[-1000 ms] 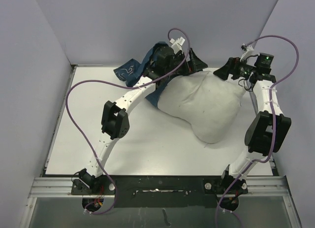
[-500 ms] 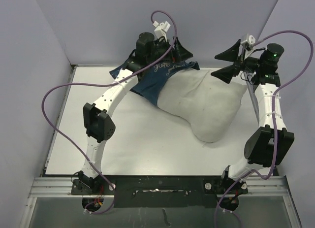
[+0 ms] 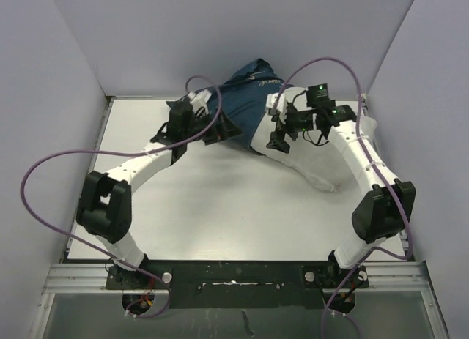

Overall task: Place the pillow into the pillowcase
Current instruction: Stuff the pillow into the pillowcase.

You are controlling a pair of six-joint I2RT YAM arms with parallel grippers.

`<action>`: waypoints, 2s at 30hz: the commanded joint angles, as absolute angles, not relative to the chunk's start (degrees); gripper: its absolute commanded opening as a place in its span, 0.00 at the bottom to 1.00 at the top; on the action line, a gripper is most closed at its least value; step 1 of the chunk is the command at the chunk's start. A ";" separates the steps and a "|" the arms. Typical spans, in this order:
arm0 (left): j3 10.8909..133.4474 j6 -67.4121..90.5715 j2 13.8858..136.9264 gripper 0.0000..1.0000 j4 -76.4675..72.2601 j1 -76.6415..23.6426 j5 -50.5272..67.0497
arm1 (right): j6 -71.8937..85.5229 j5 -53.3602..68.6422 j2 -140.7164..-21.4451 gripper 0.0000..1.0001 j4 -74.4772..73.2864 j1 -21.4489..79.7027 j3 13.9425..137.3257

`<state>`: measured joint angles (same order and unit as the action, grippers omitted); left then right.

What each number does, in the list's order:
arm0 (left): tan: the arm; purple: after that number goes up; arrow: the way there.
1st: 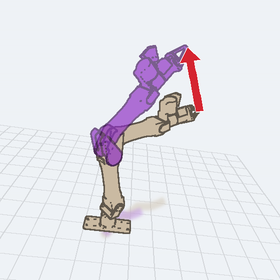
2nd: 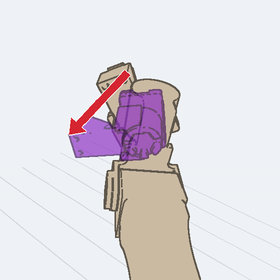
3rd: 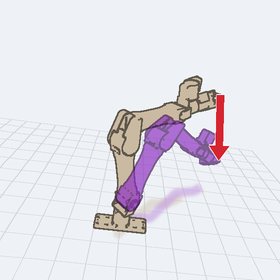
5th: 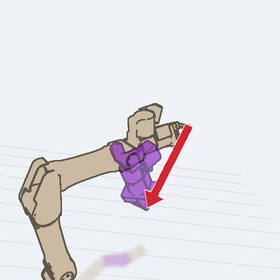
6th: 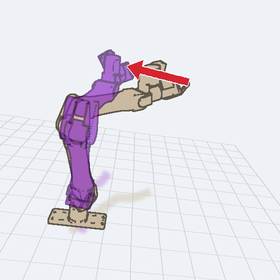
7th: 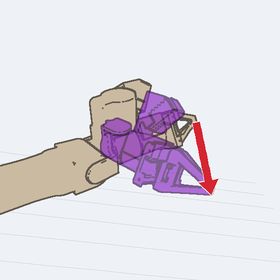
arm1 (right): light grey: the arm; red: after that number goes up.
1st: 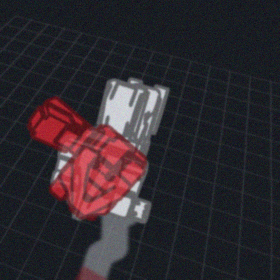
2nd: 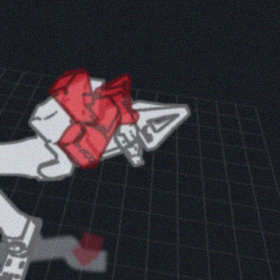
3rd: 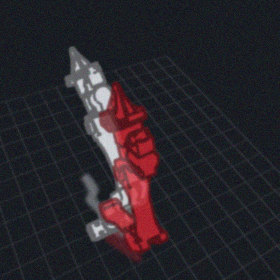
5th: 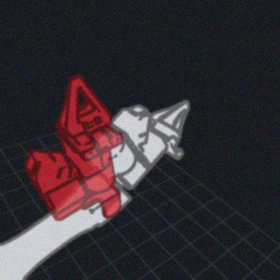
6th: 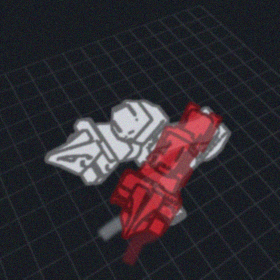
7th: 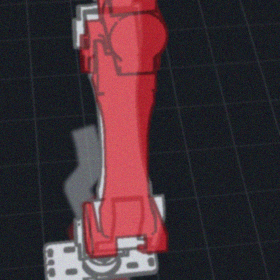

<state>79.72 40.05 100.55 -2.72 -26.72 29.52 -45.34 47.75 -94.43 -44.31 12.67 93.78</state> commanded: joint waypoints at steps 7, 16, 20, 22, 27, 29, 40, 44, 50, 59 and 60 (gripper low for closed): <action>51.63 55.90 95.52 0.98 -34.11 -22.11 20.83 | -55.32 13.91 -101.21 0.98 -24.55 15.14 82.16; 59.60 49.42 111.83 0.90 -41.33 -33.66 11.42 | -46.67 13.22 -109.89 0.56 -21.62 14.23 87.81; 64.93 48.94 117.63 0.75 -37.93 -34.71 9.49 | -34.60 21.52 -112.67 0.06 -29.85 11.31 97.01; 66.66 48.55 119.32 0.74 -37.08 -34.88 7.72 | -29.22 27.64 -112.39 0.01 -32.05 9.96 99.74; 70.44 47.46 122.07 0.76 -35.14 -35.77 5.70 | -18.53 38.91 -109.72 0.00 -34.33 9.62 103.36; 70.43 47.58 122.10 0.77 -35.32 -36.07 4.63 | -14.38 41.37 -108.68 0.00 -33.82 9.86 104.08; 65.87 43.21 116.00 0.60 -36.16 -37.65 -1.19 | 1.39 47.74 -107.55 0.00 -29.73 10.66 106.99; 63.35 41.29 112.76 0.34 -33.81 -36.96 -6.27 | 3.71 48.58 -107.06 0.00 -28.73 10.85 107.63; 60.91 33.62 106.74 0.00 -35.01 -35.32 -4.50 | 5.64 49.09 -105.65 0.00 -27.04 10.86 106.35; 50.24 25.55 93.22 0.63 -43.06 -36.55 0.25 | 17.10 53.14 -102.20 0.00 -18.31 11.19 104.70; 49.43 24.83 92.09 0.67 -42.91 -37.10 0.04 | 18.14 53.25 -101.86 0.00 -17.60 11.59 104.54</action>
